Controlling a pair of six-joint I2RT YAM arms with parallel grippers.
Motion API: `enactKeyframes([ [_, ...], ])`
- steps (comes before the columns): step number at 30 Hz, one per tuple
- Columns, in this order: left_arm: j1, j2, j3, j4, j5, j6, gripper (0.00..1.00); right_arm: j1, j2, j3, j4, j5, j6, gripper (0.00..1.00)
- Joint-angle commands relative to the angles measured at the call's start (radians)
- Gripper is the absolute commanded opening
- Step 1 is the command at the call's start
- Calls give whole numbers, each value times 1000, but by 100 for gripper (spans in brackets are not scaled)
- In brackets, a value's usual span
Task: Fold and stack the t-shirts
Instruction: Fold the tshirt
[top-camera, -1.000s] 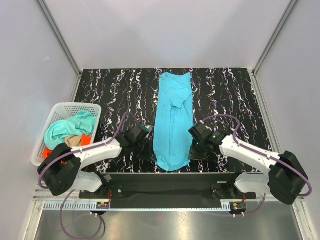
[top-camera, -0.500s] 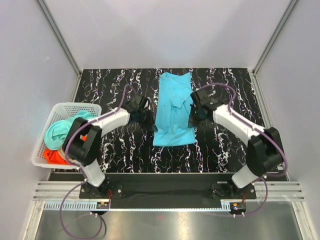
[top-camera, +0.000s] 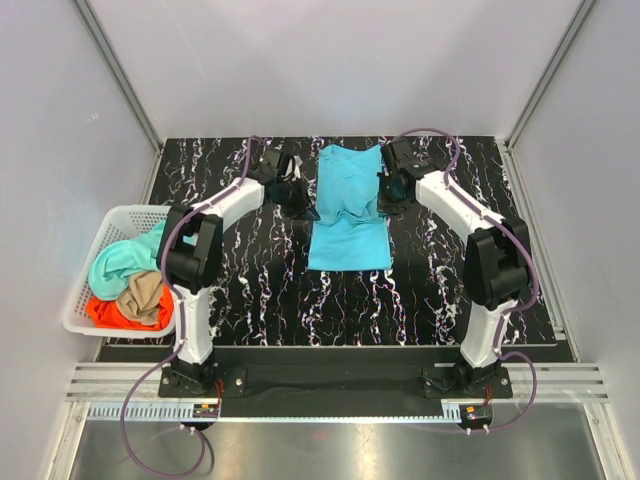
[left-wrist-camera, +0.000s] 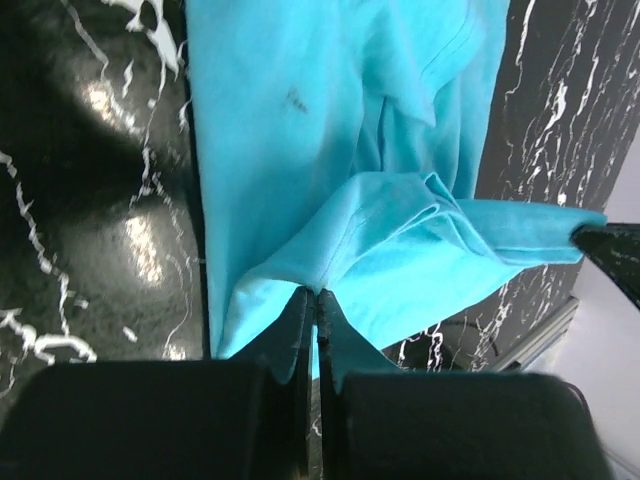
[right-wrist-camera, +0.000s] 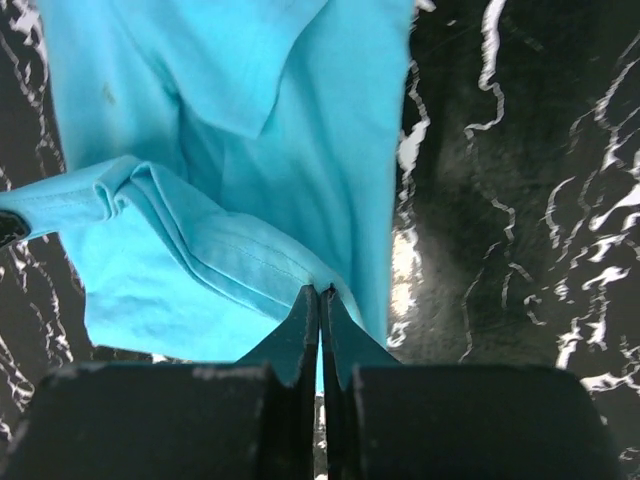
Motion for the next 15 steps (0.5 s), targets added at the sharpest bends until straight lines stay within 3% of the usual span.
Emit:
enactKeyframes([
  [1, 19, 49, 95, -22, 71, 18, 0, -39, 25, 52, -16, 8, -52, 0],
  [15, 66, 186, 276, -36, 76, -3, 0, -94, 116, 120, 81, -98, -134, 0],
])
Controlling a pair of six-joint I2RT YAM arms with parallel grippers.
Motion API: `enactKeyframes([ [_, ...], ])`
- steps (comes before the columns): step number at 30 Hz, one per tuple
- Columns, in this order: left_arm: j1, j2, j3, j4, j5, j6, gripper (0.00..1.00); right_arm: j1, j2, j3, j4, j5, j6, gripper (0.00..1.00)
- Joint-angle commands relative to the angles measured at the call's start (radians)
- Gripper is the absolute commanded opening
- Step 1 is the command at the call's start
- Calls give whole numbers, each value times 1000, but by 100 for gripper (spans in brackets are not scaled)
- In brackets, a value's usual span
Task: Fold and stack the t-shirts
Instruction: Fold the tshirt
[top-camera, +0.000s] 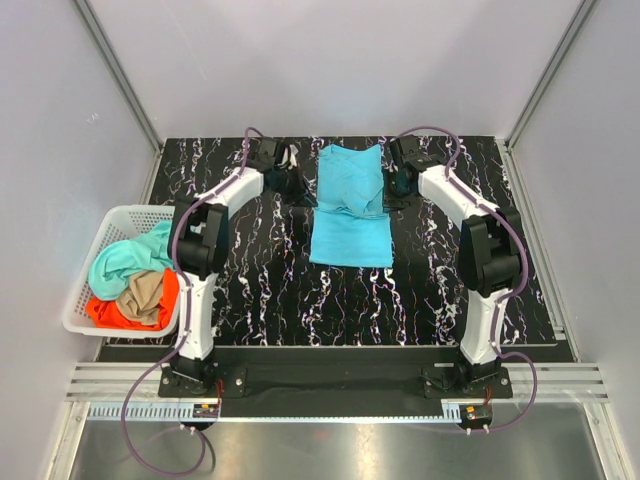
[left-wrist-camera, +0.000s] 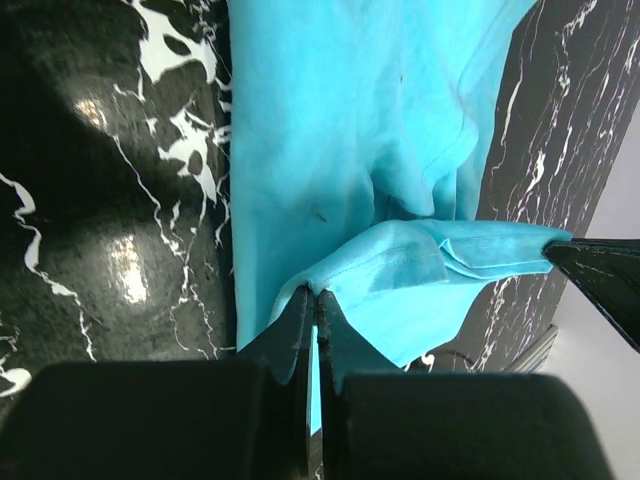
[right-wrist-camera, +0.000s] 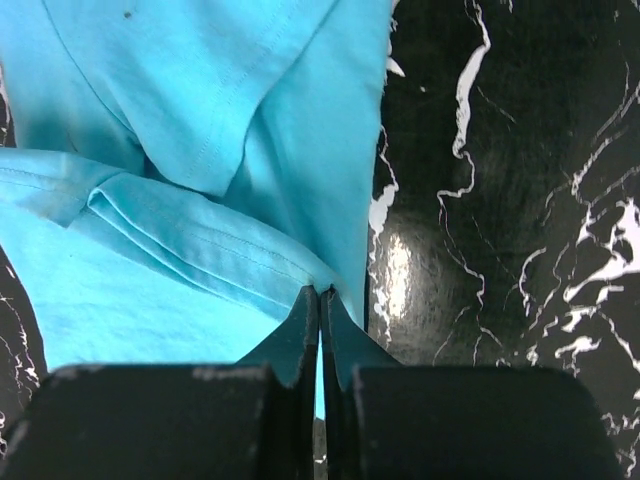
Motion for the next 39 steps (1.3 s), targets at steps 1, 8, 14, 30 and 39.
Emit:
enactKeyframes([
  [1, 11, 14, 59, 3, 24, -9, 0, -14, 12, 53, 57, -48, -57, 0],
  [8, 18, 62, 116, -8, 17, -10, 0, -25, 69, 109, 78, -73, -72, 0],
  [14, 23, 99, 138, 10, 30, -18, 2, -39, 143, 166, 67, -76, -72, 1],
  [30, 40, -91, 75, -8, -198, 78, 42, -65, 166, 328, -51, -24, -26, 38],
  [39, -40, -118, -85, 75, -112, 91, 37, -65, 75, 128, 17, -123, -9, 16],
])
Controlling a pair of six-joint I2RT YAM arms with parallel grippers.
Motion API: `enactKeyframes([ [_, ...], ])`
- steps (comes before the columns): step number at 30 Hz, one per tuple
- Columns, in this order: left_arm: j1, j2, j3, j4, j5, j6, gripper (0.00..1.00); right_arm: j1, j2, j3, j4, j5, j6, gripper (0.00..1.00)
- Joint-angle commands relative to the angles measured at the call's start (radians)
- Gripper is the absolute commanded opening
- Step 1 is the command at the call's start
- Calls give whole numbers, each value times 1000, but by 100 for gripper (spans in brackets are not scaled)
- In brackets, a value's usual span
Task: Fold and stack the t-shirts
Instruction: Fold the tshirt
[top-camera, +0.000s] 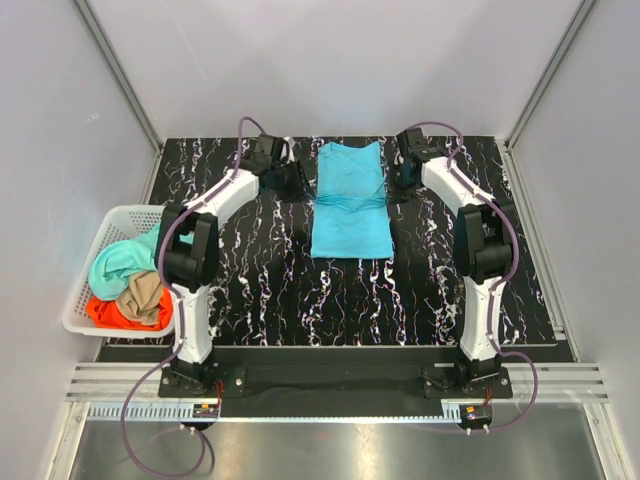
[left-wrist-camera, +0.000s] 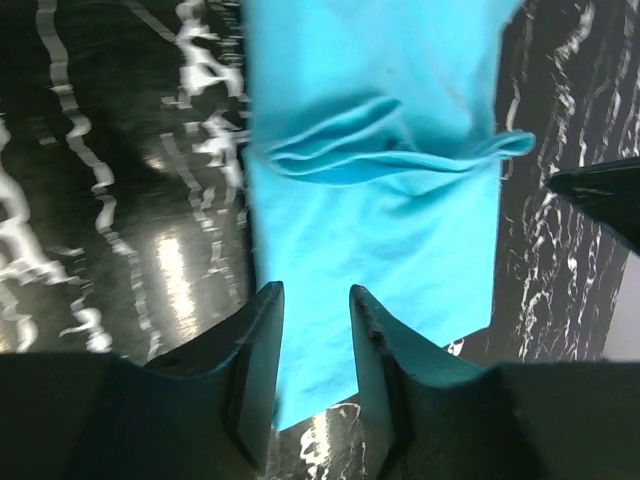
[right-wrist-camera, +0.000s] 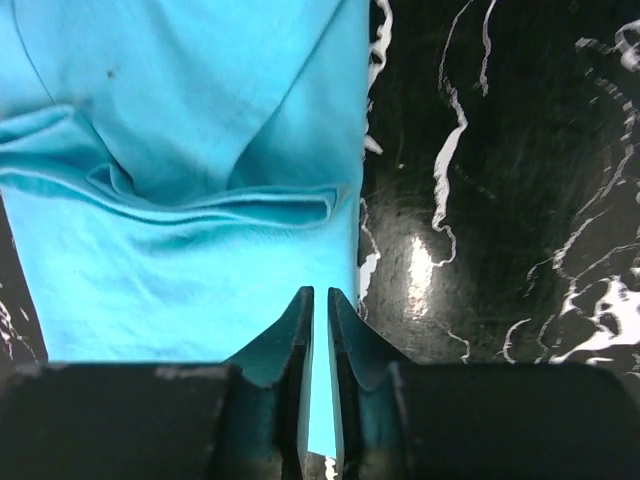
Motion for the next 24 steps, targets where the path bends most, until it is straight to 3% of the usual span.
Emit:
enactKeyframes([
  [1, -37, 42, 26, 32, 37, 32, 36, 0, -70, -58, 48, -61, 20, 16],
  [7, -69, 87, 45, 41, -6, 29, 34, -2, -62, -93, 121, -120, 38, 15],
  [24, -52, 292, 328, 15, -78, 49, 33, -2, 122, 155, 49, -37, -10, 15],
])
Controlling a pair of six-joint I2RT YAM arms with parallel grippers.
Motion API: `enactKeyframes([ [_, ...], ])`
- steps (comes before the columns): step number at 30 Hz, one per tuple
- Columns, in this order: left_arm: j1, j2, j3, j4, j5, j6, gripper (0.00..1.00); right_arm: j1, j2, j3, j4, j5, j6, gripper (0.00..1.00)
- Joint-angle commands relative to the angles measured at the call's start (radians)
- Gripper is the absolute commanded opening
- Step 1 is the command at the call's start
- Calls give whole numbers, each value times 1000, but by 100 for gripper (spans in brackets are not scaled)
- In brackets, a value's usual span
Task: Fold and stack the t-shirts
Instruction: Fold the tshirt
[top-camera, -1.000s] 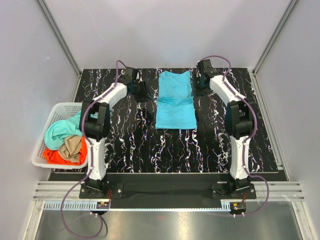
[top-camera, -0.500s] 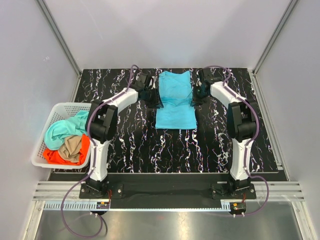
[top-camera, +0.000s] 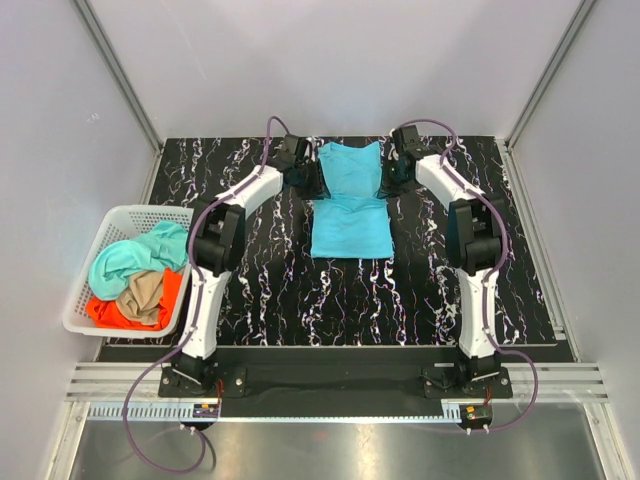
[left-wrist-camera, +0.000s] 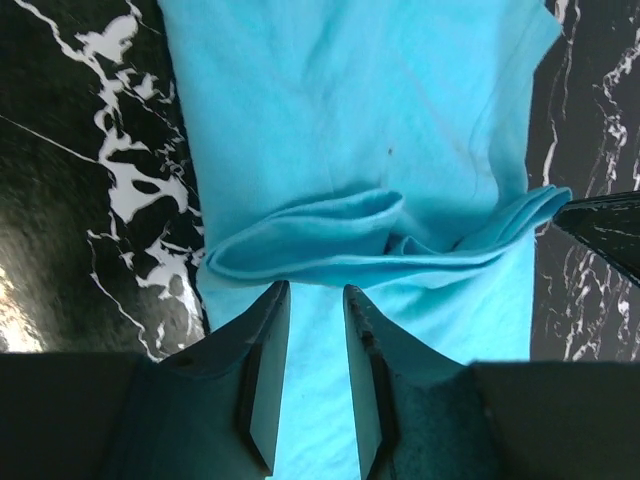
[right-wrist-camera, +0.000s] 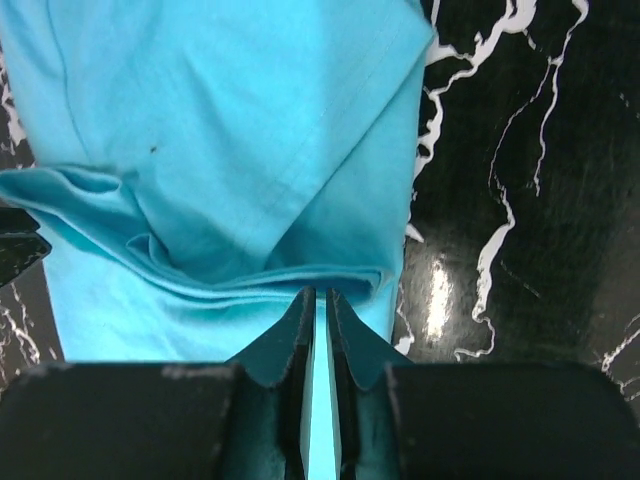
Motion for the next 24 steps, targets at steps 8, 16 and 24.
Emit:
enactKeyframes([
  [8, 54, 53, 118, 101, 2, 19, 36, -9, 44, 178, -27, 78, -29, 20],
  [16, 69, -86, 35, 118, 26, 18, 40, -11, -74, 30, -5, -11, -13, 13],
  [24, 25, -179, -190, 194, 76, -16, 39, -9, -111, -103, 65, -88, -14, 10],
])
